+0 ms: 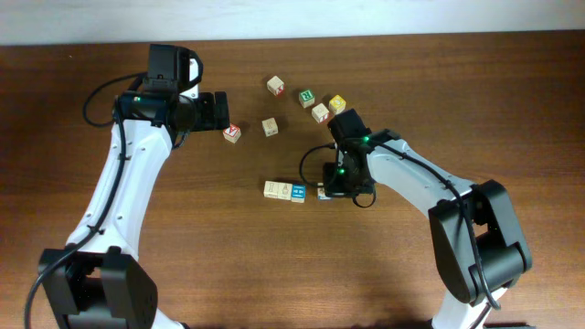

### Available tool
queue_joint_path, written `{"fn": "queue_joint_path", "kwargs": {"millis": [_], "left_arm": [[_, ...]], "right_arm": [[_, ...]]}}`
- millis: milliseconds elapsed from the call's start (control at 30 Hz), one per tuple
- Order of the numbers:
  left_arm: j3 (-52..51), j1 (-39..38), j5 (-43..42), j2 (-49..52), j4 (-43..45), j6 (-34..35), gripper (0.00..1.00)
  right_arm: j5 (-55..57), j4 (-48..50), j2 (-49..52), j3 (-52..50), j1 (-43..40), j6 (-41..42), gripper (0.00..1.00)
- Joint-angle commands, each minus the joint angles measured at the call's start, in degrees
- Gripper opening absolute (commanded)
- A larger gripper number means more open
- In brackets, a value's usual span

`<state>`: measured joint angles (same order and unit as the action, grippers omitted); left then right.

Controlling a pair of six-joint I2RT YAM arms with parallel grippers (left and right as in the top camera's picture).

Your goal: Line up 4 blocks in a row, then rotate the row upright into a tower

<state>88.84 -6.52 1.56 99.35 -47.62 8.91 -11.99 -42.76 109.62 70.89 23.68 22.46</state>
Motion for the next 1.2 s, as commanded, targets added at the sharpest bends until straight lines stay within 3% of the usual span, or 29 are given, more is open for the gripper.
{"fn": "queue_joint_path", "kwargs": {"millis": [0, 200, 333, 433, 1033, 1167], "left_arm": [[0.81, 0.02, 0.37, 0.07, -0.04, 0.70, 0.99], [0.81, 0.02, 0.37, 0.07, -0.02, 0.70, 0.99], [0.81, 0.02, 0.37, 0.07, -0.04, 0.70, 0.99], [0.81, 0.02, 0.37, 0.07, -0.04, 0.70, 0.99], [0.81, 0.02, 0.37, 0.07, -0.02, 0.72, 0.99], [0.81, 0.02, 0.37, 0.07, -0.04, 0.70, 0.99]], "right_arm": [[-1.81, 0.20, 0.42, -0.50, 0.46, -0.83, 0.05], [-2.45, 0.22, 0.42, -0.50, 2.19, -0.83, 0.05], [1.68, 0.72, 0.42, -0.50, 0.81, 5.70, 0.05], [-0.50, 4.68, 0.42, -0.50, 0.90, 5.70, 0.05], [-5.84, 3.58, 0.42, -0.50, 3.39, 4.42, 0.05], [-2.19, 5.40, 0.37, 0.31, 1.68, 1.70, 0.05]]}}
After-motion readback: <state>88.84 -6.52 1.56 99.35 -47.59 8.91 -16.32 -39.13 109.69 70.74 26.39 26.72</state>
